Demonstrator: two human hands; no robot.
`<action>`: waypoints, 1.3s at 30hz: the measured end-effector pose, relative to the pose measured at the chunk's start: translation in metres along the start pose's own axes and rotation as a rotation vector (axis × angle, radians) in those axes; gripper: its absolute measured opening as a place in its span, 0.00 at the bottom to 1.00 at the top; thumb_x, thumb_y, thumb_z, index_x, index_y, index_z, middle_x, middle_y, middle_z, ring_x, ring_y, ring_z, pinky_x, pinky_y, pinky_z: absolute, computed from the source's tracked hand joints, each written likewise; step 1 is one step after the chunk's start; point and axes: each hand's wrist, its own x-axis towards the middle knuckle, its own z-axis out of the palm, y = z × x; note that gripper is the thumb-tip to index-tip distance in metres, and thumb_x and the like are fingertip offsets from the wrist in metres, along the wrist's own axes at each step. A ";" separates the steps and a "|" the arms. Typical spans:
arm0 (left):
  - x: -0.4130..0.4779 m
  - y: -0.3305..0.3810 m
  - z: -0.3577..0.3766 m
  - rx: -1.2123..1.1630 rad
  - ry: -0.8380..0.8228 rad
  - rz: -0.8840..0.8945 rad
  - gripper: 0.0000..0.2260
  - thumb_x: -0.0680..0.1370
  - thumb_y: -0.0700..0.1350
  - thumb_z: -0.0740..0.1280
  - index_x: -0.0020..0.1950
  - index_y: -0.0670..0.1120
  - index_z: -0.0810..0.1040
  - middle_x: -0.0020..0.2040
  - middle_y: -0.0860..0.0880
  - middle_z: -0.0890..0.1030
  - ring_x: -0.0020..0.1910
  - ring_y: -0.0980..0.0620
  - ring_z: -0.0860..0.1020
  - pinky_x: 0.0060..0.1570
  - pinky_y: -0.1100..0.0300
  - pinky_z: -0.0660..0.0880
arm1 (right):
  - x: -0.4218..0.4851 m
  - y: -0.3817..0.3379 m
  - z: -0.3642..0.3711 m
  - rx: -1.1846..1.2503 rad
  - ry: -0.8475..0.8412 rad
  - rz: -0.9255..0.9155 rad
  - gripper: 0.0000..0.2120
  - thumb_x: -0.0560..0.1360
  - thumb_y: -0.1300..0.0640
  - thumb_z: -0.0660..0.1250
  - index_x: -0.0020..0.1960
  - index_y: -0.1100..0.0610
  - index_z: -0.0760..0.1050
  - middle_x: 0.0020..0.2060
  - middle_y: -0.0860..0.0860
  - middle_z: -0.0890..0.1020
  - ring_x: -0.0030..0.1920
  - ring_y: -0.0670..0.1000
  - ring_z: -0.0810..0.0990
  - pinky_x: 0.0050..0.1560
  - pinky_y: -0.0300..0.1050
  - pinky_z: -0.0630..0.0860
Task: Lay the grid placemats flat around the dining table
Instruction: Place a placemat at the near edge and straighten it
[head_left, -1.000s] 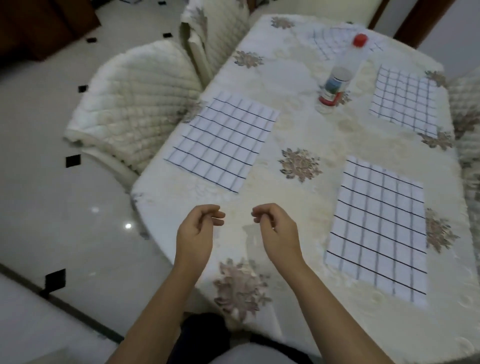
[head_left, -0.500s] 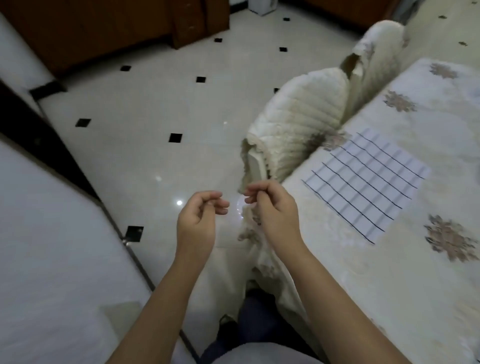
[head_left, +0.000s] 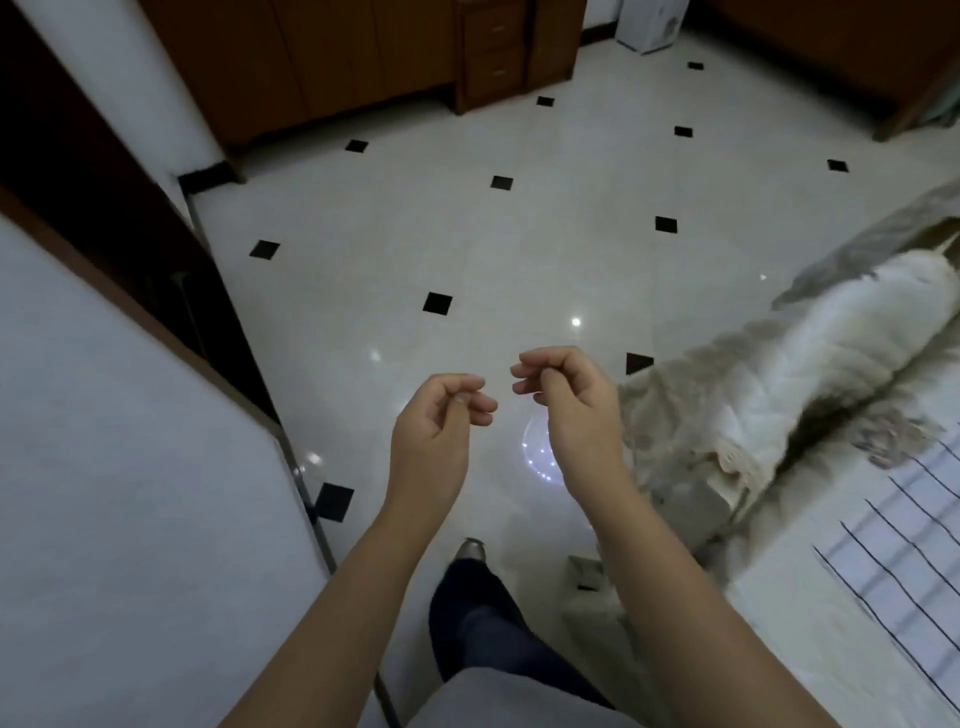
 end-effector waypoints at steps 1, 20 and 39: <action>0.023 0.004 -0.001 0.005 -0.016 0.000 0.14 0.79 0.35 0.56 0.45 0.51 0.77 0.40 0.52 0.82 0.37 0.59 0.79 0.38 0.75 0.71 | 0.022 -0.003 0.009 0.013 0.014 0.004 0.16 0.75 0.69 0.54 0.42 0.54 0.76 0.38 0.49 0.81 0.36 0.42 0.78 0.38 0.28 0.72; 0.344 0.034 0.048 0.005 -0.282 -0.074 0.13 0.79 0.35 0.56 0.46 0.50 0.76 0.41 0.52 0.81 0.36 0.62 0.79 0.36 0.77 0.71 | 0.299 -0.039 0.055 -0.115 0.340 0.020 0.17 0.76 0.69 0.55 0.41 0.49 0.75 0.39 0.46 0.81 0.38 0.41 0.78 0.40 0.29 0.73; 0.608 0.115 0.283 0.054 -0.820 0.050 0.09 0.77 0.40 0.64 0.41 0.53 0.76 0.37 0.55 0.77 0.37 0.58 0.75 0.38 0.74 0.72 | 0.558 -0.081 -0.063 0.183 0.979 0.155 0.14 0.75 0.69 0.55 0.43 0.55 0.77 0.39 0.49 0.82 0.35 0.43 0.79 0.42 0.37 0.73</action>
